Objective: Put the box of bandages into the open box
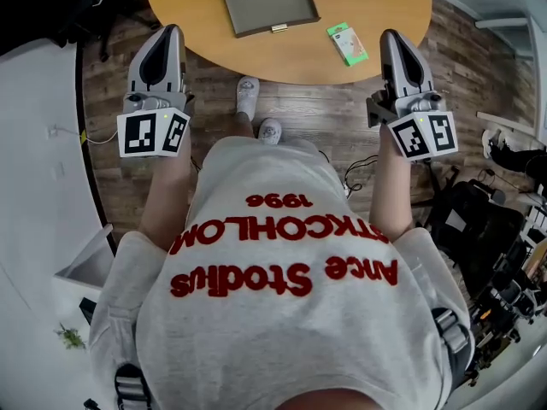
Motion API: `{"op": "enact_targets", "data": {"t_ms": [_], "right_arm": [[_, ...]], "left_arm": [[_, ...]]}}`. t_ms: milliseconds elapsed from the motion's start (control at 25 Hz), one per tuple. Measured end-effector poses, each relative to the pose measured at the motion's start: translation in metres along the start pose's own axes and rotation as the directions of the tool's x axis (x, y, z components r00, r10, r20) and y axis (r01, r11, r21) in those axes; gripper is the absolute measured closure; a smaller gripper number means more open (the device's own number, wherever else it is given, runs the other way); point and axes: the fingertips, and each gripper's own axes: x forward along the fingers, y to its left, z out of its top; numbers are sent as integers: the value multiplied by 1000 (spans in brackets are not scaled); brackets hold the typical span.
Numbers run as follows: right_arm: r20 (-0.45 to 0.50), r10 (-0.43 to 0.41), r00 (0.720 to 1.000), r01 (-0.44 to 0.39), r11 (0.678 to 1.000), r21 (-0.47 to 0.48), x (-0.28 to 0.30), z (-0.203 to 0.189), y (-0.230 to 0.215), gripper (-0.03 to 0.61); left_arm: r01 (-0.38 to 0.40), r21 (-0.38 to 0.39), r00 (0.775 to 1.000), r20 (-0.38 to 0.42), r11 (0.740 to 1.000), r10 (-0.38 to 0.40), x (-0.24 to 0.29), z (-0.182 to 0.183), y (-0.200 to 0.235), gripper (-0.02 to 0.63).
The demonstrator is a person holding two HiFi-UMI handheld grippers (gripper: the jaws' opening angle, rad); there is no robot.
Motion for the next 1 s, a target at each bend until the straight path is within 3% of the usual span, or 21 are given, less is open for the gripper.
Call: {"op": "enact_targets", "data": {"t_ms": [600,1000], "right_arm": [[74,-92,993,91,996,8,107,29,-30,572],[62,-91,994,87,994,68,120,20,-49,572]], "left_arm": [[118,-21,992,53,993,-117,130,6,72,607],[151,-30,988,24,988,-150,174,-2,68,607]]}}
